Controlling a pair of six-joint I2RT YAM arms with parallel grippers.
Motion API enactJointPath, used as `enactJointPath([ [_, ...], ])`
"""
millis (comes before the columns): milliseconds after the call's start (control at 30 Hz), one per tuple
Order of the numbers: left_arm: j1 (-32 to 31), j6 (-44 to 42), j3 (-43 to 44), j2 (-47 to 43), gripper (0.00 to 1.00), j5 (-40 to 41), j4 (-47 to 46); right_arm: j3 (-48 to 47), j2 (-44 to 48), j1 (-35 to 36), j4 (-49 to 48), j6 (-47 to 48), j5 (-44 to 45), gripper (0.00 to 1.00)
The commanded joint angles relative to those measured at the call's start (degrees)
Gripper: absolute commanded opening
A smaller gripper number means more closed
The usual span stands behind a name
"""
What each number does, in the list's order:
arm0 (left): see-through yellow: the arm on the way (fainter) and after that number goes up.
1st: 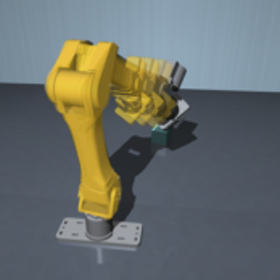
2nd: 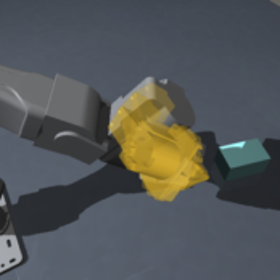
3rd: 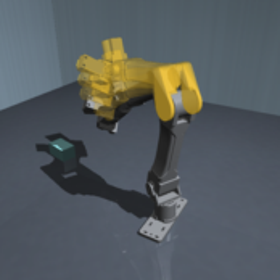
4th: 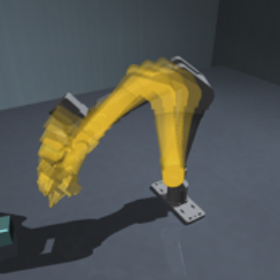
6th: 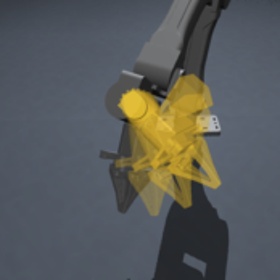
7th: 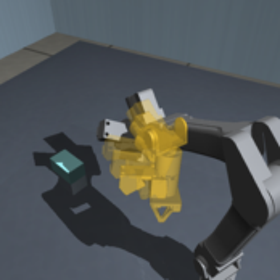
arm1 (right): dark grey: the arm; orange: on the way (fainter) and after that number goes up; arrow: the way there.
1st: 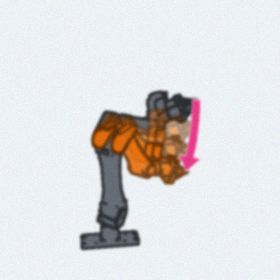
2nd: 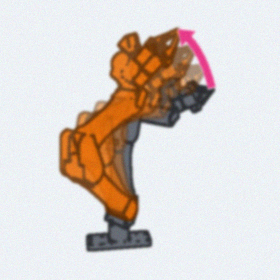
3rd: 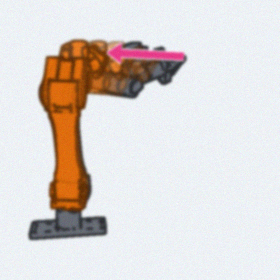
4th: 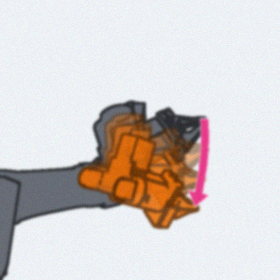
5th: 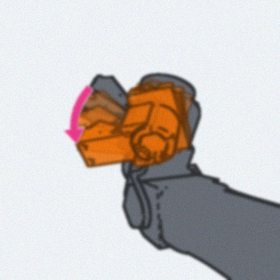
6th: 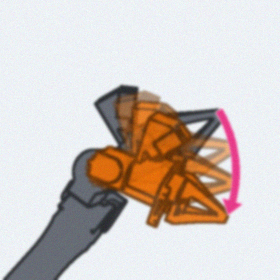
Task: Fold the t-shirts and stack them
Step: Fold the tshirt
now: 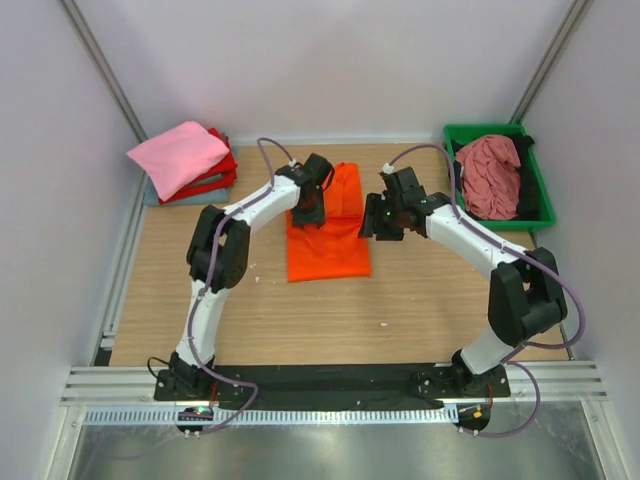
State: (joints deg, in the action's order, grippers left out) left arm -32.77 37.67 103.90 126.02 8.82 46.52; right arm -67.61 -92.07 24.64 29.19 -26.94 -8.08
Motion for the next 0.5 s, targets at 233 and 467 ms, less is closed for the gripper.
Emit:
enactJointPath([
  [233,5.8,-6.4,32.8,8.2,0.48,7.6,17.7,-1.5,3.7,0.2,1.3,1.8,1.7,0.60],
  [467,5.6,-2.3,-5.5,-16.4,0.50,-1.0,3.7,6.8,4.5,0.1,-4.5,-1.7,-4.0,0.70],
])
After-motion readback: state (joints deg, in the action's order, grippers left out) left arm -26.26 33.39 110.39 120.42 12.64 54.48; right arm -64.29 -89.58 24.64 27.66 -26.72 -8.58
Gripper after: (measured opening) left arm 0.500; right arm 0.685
